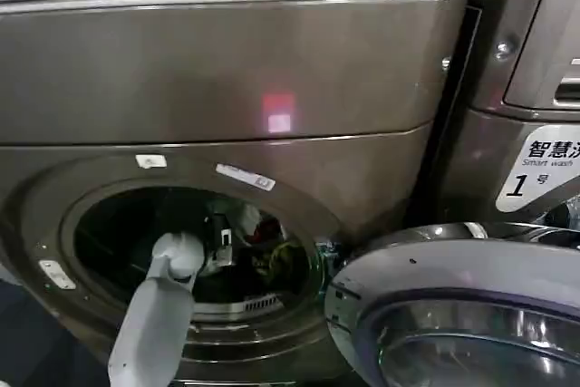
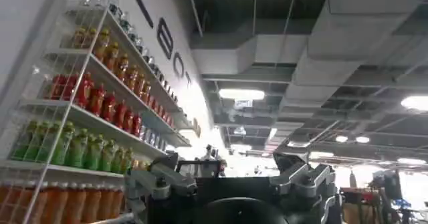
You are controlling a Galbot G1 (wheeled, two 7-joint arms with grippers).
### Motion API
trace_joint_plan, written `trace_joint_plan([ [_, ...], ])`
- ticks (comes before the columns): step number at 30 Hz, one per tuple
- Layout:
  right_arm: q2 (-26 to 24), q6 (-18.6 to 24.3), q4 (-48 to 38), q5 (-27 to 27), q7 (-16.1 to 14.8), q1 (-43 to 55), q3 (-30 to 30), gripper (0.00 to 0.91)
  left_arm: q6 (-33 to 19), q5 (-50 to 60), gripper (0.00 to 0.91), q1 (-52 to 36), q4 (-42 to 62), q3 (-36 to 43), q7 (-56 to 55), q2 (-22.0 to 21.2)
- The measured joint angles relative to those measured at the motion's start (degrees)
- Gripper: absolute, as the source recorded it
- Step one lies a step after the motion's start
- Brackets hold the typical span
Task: Grasp the clothes from the dryer.
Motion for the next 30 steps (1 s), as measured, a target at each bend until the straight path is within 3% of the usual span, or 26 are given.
trace_joint_plan([
  [24,0.1,0.0,-0.4,-0.1,0.0,0.1,-0.8,0.907,0.5,-5.9,0.0,0.3,1.1,0.3,-2.6,0.4],
  [30,-0.1,-0.6,0.5,1.1,0.2,-0.3,-1.5,0.907,2.5,-10.0,0.0,0.3,-0.5,-0.3,-8.3,-0.2],
])
